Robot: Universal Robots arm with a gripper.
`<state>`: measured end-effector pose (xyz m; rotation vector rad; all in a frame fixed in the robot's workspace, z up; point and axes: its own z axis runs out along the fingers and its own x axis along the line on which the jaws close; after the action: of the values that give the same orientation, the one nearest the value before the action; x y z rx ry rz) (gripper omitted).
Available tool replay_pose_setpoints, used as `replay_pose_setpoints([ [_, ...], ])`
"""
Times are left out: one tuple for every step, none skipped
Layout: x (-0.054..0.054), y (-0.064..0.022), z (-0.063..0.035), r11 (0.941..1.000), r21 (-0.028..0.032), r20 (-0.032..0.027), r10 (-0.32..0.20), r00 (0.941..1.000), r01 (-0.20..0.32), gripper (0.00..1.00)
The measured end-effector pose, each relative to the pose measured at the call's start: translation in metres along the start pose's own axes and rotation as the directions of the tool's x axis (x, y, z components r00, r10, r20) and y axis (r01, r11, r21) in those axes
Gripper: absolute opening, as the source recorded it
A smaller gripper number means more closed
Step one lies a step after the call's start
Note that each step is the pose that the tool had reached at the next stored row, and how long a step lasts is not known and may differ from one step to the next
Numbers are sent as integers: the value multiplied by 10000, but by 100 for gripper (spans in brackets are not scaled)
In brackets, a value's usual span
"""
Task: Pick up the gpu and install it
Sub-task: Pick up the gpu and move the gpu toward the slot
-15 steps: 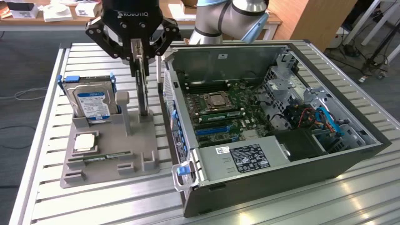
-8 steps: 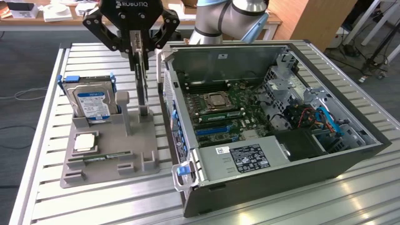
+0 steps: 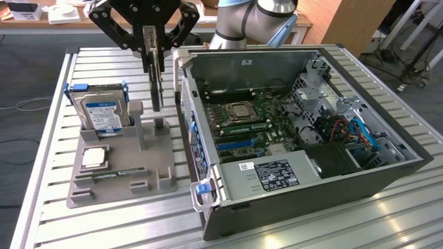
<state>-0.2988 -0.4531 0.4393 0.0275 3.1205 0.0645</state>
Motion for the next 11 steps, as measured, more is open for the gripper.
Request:
replay_pose_setpoints([
  [0, 0, -12, 10000, 1, -1, 0, 10000, 0, 27],
  [0, 1, -20, 10000, 0, 0, 0, 10000, 0, 27],
  [-1, 1, -21, 10000, 0, 1, 0, 10000, 0, 27],
  [-1, 1, -22, 10000, 0, 0, 0, 10000, 0, 27],
  [0, 1, -22, 10000, 1, -1, 0, 10000, 0, 27],
  [-1, 1, -22, 10000, 1, -1, -1, 10000, 1, 27],
  [-5, 1, -23, 10000, 2, -3, -1, 10000, 1, 27],
  [-12, 1, -24, 10000, 3, -3, -3, 10000, 3, 27],
  [-21, 1, -22, 10000, 1, -1, -3, 10000, 3, 27],
  [-31, 1, -22, 10000, 1, -1, -1, 10000, 1, 27],
  [-43, 2, -21, 10000, 1, -1, 0, 10000, 0, 27],
])
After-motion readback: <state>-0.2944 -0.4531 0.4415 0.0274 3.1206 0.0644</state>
